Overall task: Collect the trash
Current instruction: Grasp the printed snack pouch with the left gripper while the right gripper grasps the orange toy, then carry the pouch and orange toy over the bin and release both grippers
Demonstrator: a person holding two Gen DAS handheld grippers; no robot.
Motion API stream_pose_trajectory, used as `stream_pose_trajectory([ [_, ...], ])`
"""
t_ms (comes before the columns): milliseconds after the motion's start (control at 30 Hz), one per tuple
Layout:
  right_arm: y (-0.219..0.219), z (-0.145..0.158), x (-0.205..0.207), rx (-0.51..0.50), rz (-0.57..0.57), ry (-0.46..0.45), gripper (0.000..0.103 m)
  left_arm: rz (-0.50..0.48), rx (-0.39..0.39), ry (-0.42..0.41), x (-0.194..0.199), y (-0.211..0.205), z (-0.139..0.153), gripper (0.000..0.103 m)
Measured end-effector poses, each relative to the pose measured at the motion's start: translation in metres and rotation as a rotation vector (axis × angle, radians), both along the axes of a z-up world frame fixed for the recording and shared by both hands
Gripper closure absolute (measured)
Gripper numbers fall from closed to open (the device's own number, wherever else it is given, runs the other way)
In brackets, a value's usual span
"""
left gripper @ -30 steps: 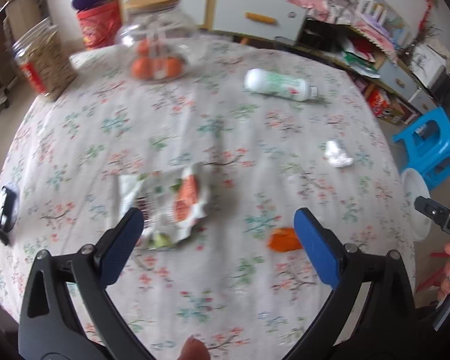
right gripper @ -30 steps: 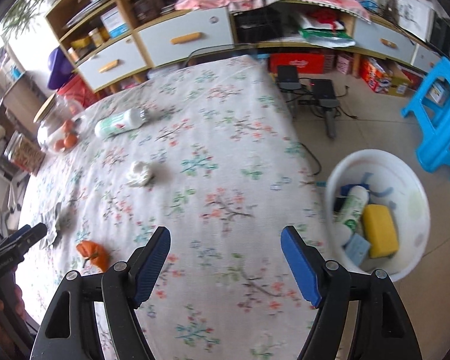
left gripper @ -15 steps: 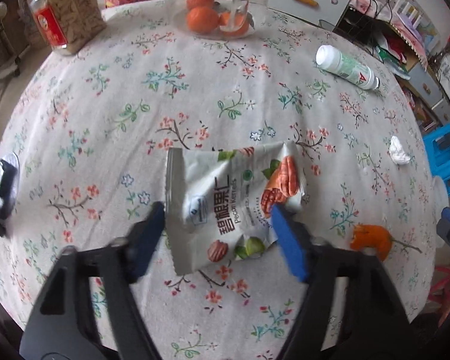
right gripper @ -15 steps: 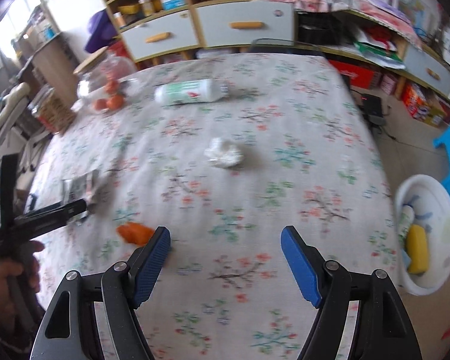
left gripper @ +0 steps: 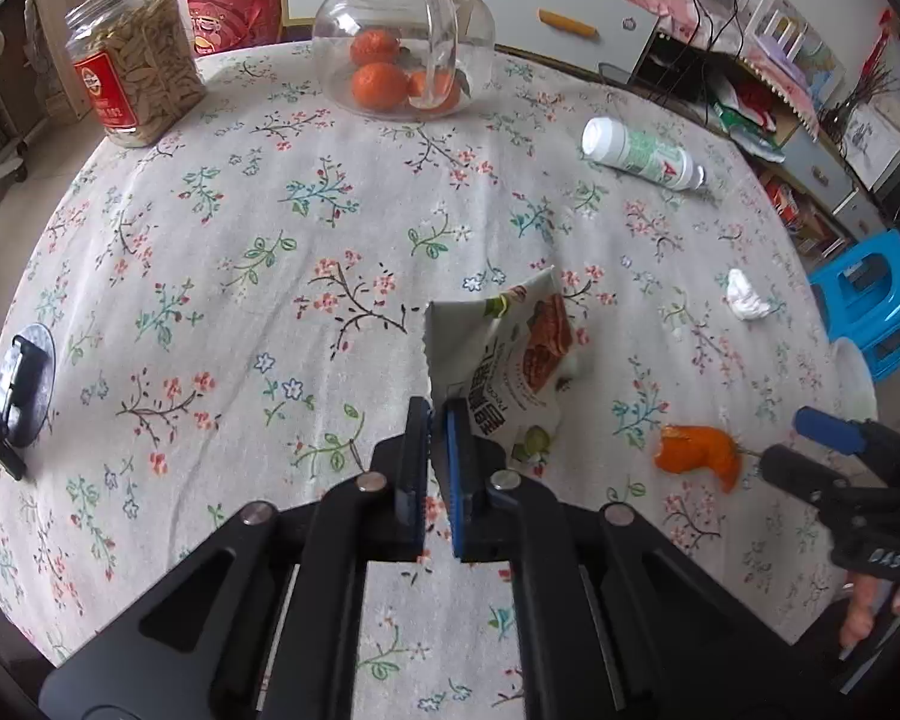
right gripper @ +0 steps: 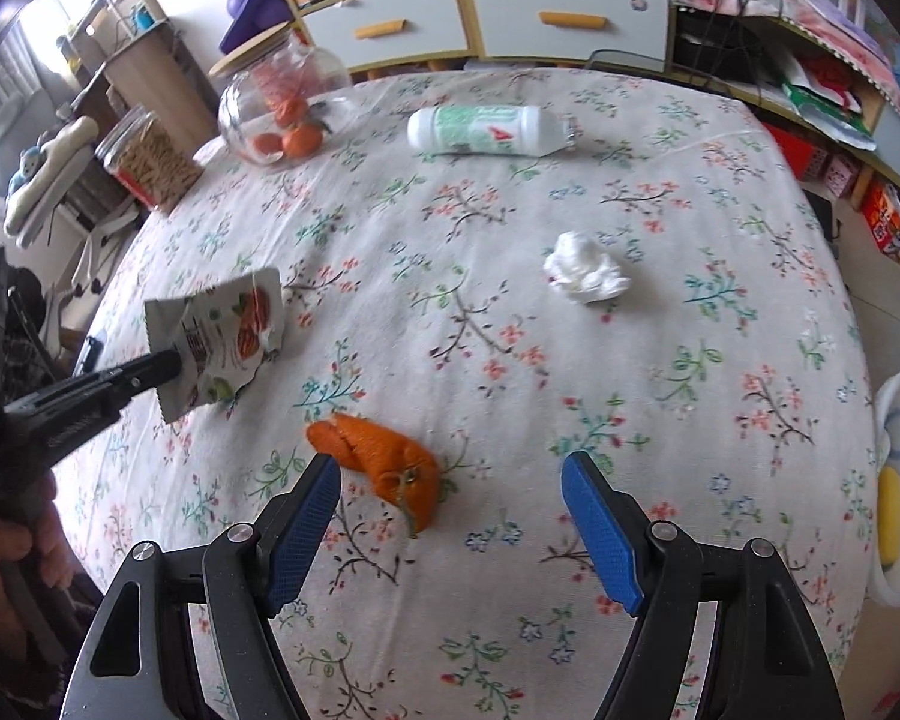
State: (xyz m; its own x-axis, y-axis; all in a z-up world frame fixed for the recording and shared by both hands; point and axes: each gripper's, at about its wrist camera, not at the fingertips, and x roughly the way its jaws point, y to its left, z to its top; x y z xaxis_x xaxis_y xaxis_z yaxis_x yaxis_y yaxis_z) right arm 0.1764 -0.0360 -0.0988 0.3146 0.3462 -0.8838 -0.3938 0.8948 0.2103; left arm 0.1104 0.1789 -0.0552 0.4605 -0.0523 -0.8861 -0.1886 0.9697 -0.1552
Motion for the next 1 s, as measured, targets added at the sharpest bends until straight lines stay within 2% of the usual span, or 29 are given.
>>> stream_pose_trajectory([
  [200,0.013,-0.009,-0.004,-0.028,0.045,0.008,0.028,0.022,-0.057,-0.026,-0.004,0.001,0.007,0.097],
  [300,0.019,-0.013,-0.005,-0.048,0.064,0.017,0.035,0.028,-0.068,-0.033,-0.004,0.001,0.007,0.097],
  [400,0.023,-0.02,-0.004,-0.071,0.073,0.029,0.045,0.03,-0.079,-0.038,-0.005,0.001,0.008,0.097],
  [567,0.029,-0.025,-0.004,-0.103,0.095,0.019,0.077,0.029,-0.09,-0.047,-0.009,-0.003,0.01,0.097],
  [767,0.031,-0.012,-0.013,-0.094,0.123,-0.021,0.08,0.021,-0.095,-0.075,-0.013,-0.012,0.017,0.097],
  [1000,-0.001,0.005,-0.015,-0.057,0.075,-0.052,0.08,-0.02,-0.103,-0.107,-0.01,-0.032,0.027,0.098],
])
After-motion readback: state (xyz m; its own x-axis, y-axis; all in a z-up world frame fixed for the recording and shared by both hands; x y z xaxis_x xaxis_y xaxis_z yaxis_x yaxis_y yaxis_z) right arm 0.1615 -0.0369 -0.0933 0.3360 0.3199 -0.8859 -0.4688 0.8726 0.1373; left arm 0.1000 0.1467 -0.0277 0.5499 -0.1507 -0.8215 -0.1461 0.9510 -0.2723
